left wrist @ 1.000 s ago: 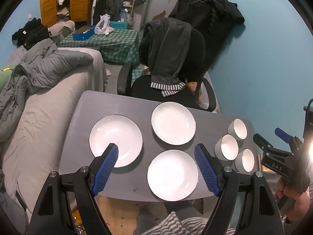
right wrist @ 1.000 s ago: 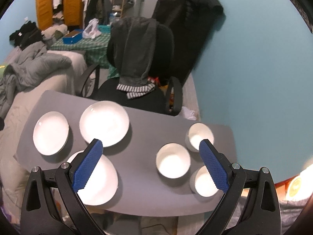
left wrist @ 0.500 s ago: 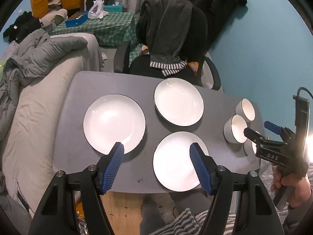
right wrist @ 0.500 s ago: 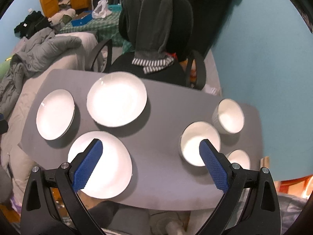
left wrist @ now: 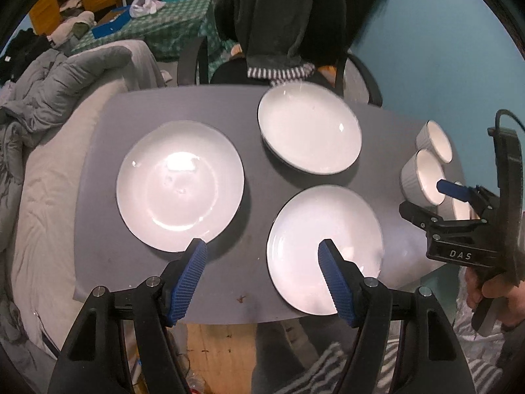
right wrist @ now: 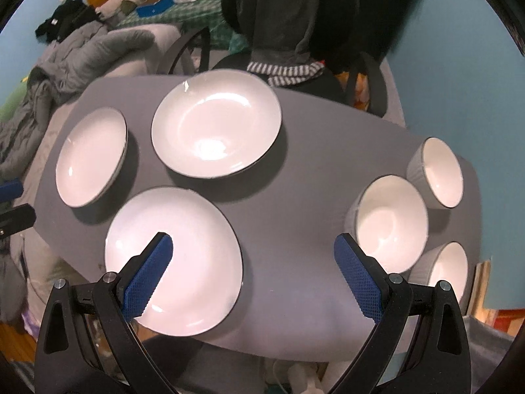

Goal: Organize plates and bowls

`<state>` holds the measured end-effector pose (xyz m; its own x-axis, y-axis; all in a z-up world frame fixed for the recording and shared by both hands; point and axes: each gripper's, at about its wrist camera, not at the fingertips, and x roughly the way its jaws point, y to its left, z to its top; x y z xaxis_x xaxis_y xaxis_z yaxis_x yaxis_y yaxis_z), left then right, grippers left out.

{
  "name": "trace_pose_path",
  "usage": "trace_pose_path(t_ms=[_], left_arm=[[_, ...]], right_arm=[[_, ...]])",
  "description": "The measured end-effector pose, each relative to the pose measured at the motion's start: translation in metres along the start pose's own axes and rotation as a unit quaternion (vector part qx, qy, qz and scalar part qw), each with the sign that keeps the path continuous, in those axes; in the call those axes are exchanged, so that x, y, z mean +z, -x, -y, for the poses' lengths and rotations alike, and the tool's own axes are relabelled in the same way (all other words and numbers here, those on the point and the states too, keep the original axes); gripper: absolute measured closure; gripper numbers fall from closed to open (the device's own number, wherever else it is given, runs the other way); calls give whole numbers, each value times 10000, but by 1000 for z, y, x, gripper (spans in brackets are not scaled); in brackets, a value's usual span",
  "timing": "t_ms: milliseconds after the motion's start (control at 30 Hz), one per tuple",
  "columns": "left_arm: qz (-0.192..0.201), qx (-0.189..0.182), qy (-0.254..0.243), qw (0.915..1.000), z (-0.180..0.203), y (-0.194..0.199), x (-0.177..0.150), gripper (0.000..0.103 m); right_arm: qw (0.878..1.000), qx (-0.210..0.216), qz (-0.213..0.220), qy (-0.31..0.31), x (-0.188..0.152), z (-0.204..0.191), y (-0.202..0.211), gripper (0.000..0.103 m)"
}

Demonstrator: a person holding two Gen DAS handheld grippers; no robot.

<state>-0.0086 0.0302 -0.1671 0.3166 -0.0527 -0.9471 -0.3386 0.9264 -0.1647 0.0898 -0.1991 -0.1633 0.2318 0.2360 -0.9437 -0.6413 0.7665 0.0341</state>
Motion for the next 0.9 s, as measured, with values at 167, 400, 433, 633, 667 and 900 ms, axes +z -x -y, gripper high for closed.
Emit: trace_pose_path(t_ms=[167,400,433,633,667,900], left_arm=[[-246,-30,55,9997,-5,-26,-4,31],[-565,-155,0,9983,-1,-56,-8,31],[-645,-153,4,9978,0,-62,-9,31],[-895,-113,164,9958,1,-86,-17,31],[-918,-141,196,9955,0,-87,-17,31],[-1073,-225,358,9933,-1,-100,-14,31]], right_arm=[[9994,108,-316,130,-8,-6,-28,6],[9974,184,-696,45,-18,3,-55,6],[9972,184,-726,13,-18,4,-59,6],[9945,373,-955,-222,-19,19,-75,6],[9933,470,-1019,-265,-18,23,-79,6],[9905,707,-1156,-252,-15,34,-85,21]])
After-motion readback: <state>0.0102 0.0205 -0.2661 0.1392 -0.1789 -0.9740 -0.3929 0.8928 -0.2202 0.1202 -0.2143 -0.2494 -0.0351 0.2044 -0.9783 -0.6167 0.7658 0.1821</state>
